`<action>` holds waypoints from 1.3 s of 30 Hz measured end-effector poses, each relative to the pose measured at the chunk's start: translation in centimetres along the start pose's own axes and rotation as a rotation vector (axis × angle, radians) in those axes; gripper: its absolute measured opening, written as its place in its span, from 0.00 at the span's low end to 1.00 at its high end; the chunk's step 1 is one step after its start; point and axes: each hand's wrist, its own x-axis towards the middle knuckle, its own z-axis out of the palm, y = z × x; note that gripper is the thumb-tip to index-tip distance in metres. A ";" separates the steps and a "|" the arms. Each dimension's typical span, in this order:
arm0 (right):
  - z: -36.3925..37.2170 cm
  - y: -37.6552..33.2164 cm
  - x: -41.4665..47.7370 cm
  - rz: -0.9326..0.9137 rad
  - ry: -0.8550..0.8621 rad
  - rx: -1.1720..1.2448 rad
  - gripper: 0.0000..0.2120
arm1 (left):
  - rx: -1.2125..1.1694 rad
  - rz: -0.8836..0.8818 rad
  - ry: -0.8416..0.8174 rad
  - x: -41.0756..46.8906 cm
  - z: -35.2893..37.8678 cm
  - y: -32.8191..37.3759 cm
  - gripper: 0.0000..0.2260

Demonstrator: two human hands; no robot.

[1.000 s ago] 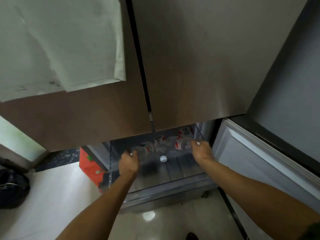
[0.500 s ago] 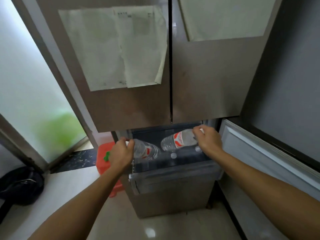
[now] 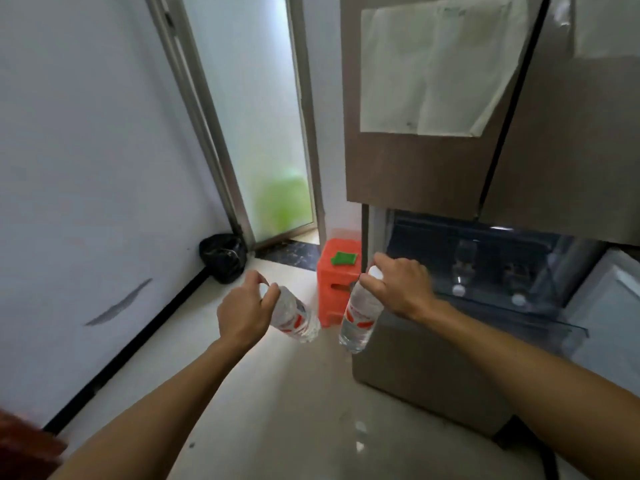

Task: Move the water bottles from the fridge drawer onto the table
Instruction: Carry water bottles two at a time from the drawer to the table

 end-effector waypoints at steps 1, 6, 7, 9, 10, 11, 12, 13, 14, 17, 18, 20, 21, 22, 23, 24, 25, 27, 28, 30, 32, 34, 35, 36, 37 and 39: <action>1.4 -1.5 -0.8 -0.048 -0.049 -0.001 0.16 | 0.034 -0.018 -0.013 -1.7 -1.1 -1.6 0.12; 5.7 -10.3 -3.8 -0.289 -0.234 -0.037 0.15 | 0.234 -0.117 -0.077 -9.4 -6.8 -11.1 0.13; 6.0 -12.4 -4.2 -0.331 -0.253 -0.048 0.16 | 0.260 -0.144 -0.088 -10.8 -8.1 -12.8 0.13; 6.9 -16.9 -5.1 -0.413 -0.285 -0.041 0.18 | 0.319 -0.195 -0.095 -13.8 -11.1 -16.1 0.11; 7.4 -19.4 -5.8 -0.458 -0.298 -0.030 0.18 | 0.343 -0.224 -0.092 -15.3 -12.8 -17.7 0.11; 7.9 -21.9 -6.4 -0.502 -0.304 -0.018 0.18 | 0.355 -0.255 -0.082 -16.9 -14.5 -19.3 0.10; 8.4 -24.4 -7.1 -0.542 -0.308 -0.005 0.18 | 0.358 -0.287 -0.076 -18.4 -16.1 -21.1 0.10; 9.0 -27.0 -7.8 -0.581 -0.311 0.008 0.18 | 0.350 -0.323 -0.069 -20.0 -17.7 -23.0 0.10; 9.7 -29.6 -8.6 -0.613 -0.310 0.022 0.17 | 0.342 -0.359 -0.062 -21.7 -19.3 -24.9 0.10; 12.3 -37.4 -11.3 -0.672 -0.331 0.076 0.17 | 0.350 -0.420 -0.025 -26.9 -24.0 -30.6 0.10; 13.5 -39.9 -12.3 -0.677 -0.353 0.100 0.17 | 0.365 -0.430 -0.013 -28.4 -25.6 -32.4 0.10; 15.7 -44.7 -14.6 -0.685 -0.401 0.132 0.17 | 0.395 -0.442 0.007 -31.4 -28.6 -35.6 0.09; 16.8 -47.0 -15.8 -0.693 -0.417 0.143 0.17 | 0.408 -0.456 0.015 -32.8 -30.1 -37.3 0.09; 17.9 -49.3 -16.9 -0.705 -0.429 0.150 0.17 | 0.421 -0.478 0.023 -34.1 -31.5 -38.8 0.10; 18.7 -51.4 -18.0 -0.724 -0.443 0.148 0.17 | 0.434 -0.507 0.025 -35.4 -32.8 -40.2 0.11; 19.4 -53.4 -19.0 -0.748 -0.460 0.147 0.17 | 0.443 -0.538 0.021 -36.8 -34.0 -41.7 0.11; 20.0 -55.5 -19.8 -0.774 -0.480 0.146 0.16 | 0.449 -0.572 0.019 -38.1 -35.0 -43.1 0.11; 21.2 -59.6 -21.1 -0.848 -0.503 0.143 0.16 | 0.448 -0.653 0.019 -40.7 -36.9 -46.0 0.13; 21.8 -61.6 -21.6 -0.890 -0.505 0.142 0.15 | 0.436 -0.693 0.024 -41.8 -37.7 -47.4 0.13; 22.8 -65.6 -22.5 -0.960 -0.519 0.147 0.13 | 0.397 -0.757 0.044 -44.0 -39.3 -49.9 0.14; 24.3 -69.5 -23.4 -1.023 -0.537 0.169 0.12 | 0.361 -0.821 0.065 -45.9 -40.6 -52.3 0.12; 26.1 -73.5 -24.2 -1.084 -0.547 0.188 0.11 | 0.357 -0.871 0.079 -47.3 -41.9 -54.9 0.11; 27.2 -75.6 -24.5 -1.113 -0.559 0.183 0.11 | 0.357 -0.890 0.085 -47.8 -42.6 -56.2 0.11; 28.3 -77.7 -24.8 -1.147 -0.567 0.182 0.11 | 0.363 -0.909 0.090 -48.1 -43.4 -57.7 0.11; 29.5 -80.0 -25.1 -1.179 -0.573 0.171 0.12 | 0.378 -0.931 0.095 -48.4 -44.3 -59.2 0.11; 31.8 -84.5 -25.4 -1.239 -0.577 0.154 0.14 | 0.401 -0.981 0.104 -48.9 -46.3 -62.1 0.10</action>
